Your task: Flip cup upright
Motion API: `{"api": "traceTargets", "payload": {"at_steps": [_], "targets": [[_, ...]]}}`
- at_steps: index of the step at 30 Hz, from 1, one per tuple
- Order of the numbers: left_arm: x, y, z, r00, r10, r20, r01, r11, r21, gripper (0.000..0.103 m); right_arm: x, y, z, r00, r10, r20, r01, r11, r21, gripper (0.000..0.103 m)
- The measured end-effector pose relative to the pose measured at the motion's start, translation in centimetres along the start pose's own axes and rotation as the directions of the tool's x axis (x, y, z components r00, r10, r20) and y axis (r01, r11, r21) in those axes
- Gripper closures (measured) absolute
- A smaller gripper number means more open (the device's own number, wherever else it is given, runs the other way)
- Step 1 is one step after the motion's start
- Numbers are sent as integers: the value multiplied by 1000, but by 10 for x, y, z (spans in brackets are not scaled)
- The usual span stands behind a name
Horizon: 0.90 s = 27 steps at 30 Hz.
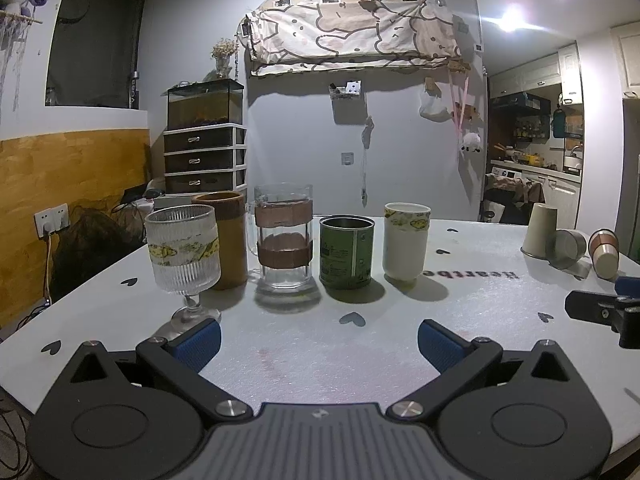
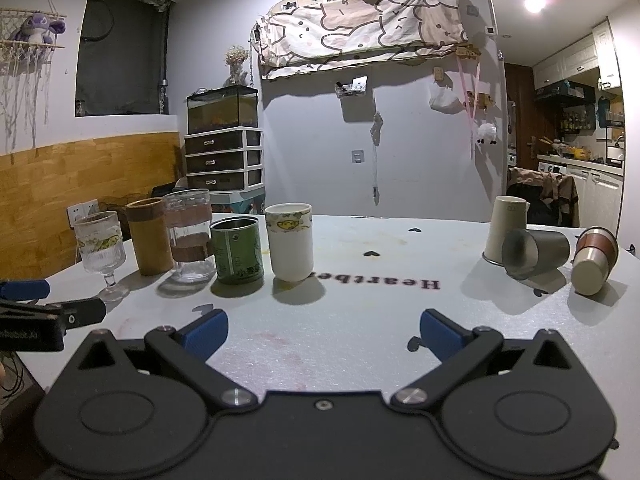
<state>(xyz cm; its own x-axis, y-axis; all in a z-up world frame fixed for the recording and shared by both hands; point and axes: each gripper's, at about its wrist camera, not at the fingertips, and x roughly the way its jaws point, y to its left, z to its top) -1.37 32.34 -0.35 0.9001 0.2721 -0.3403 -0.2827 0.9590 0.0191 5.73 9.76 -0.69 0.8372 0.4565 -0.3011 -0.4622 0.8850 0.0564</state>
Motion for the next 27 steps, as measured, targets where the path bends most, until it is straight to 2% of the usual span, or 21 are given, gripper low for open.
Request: {"api": "traceTargets", "payload": {"at_steps": [27], "targets": [[0,-2,-1,1000,-13,-6,13,1000,2,0,0,2,-2,1000,3,-2,-3,1000,-3,0]]}}
